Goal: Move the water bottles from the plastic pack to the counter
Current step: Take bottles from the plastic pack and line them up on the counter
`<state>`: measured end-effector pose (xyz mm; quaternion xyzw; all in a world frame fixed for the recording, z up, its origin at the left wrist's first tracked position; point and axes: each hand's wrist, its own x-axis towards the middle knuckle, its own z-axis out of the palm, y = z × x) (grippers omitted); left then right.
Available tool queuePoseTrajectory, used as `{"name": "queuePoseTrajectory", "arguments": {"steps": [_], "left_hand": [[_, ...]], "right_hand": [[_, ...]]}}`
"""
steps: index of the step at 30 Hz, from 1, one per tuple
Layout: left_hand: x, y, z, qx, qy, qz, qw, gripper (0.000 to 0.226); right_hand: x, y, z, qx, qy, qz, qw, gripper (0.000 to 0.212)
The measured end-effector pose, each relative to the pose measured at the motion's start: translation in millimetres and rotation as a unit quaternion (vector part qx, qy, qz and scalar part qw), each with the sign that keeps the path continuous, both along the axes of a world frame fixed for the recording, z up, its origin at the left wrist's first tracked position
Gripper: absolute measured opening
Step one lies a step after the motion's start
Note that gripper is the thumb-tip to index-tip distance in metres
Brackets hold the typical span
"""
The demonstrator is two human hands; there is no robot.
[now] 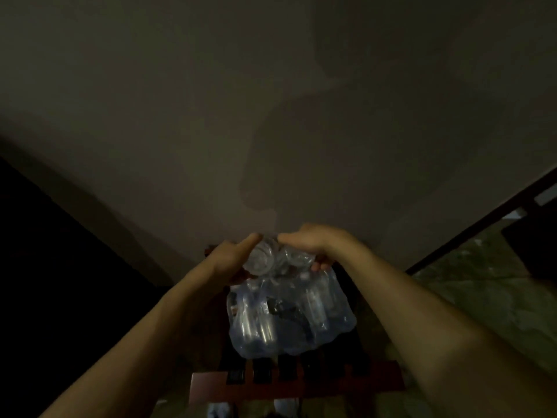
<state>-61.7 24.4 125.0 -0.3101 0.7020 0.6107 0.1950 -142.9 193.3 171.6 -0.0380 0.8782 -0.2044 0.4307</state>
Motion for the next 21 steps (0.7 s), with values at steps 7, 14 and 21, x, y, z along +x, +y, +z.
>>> {"name": "queuePoseTrajectory", "arguments": {"steps": [7, 14, 21], "left_hand": [[12.1, -51.7, 26.1, 0.171, 0.065, -0.077, 0.980, 0.058], [26.5, -94.3, 58.3, 0.220, 0.168, -0.091, 0.957, 0.057], [50.8, -110.8, 99.2, 0.171, 0.235, -0.111, 0.950, 0.057]], "right_hand": [[19.7, -11.1, 24.4, -0.167, -0.023, -0.209, 0.963, 0.045], [59.5, -49.6, 35.4, -0.329, -0.013, -0.338, 0.882, 0.045], [99.9, -75.8, 46.9, -0.456, 0.069, -0.269, 0.845, 0.070]]}}
